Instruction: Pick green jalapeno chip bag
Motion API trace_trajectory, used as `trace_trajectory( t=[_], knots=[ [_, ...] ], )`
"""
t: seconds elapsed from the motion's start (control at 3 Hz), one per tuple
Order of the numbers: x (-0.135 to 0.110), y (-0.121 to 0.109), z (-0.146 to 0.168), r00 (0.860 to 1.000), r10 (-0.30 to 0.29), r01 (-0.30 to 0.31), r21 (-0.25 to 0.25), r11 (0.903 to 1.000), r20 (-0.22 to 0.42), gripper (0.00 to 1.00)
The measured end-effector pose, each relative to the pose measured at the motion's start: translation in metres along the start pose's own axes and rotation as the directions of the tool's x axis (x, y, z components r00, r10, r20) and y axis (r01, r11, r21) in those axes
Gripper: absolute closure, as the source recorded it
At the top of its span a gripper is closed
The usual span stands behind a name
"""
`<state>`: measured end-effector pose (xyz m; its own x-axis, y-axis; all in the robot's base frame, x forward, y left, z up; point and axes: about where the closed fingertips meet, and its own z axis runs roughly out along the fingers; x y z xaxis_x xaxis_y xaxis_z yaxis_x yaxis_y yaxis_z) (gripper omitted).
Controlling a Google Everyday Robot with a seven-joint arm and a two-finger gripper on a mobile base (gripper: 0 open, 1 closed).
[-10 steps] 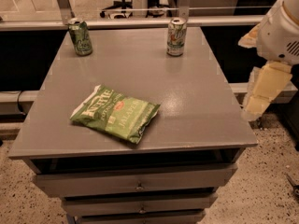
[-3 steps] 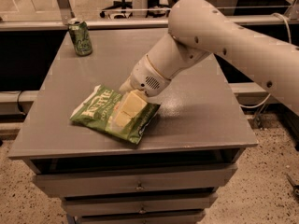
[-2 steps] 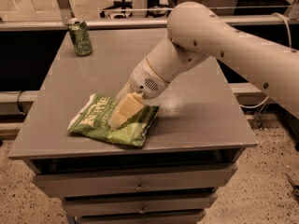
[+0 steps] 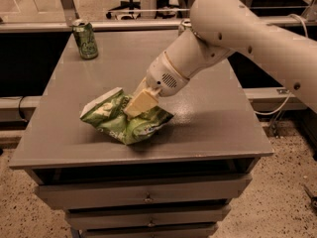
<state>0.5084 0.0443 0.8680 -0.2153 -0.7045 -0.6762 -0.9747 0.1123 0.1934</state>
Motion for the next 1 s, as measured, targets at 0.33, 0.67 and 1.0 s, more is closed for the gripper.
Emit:
trace_trajectory(
  t=[0.33, 0.67, 1.0],
  knots=[
    [-0.012, -0.009, -0.052, 0.995, -0.029, 0.02, 0.089, 0.9958, 0.098, 1.0],
    [-0.022, -0.019, -0.094, 0.976, -0.06, 0.023, 0.175, 0.9843, 0.209, 1.0],
    [-0.032, -0.036, -0.133, 0.929, -0.081, -0.015, 0.255, 0.9668, 0.36, 1.0]
  ],
)
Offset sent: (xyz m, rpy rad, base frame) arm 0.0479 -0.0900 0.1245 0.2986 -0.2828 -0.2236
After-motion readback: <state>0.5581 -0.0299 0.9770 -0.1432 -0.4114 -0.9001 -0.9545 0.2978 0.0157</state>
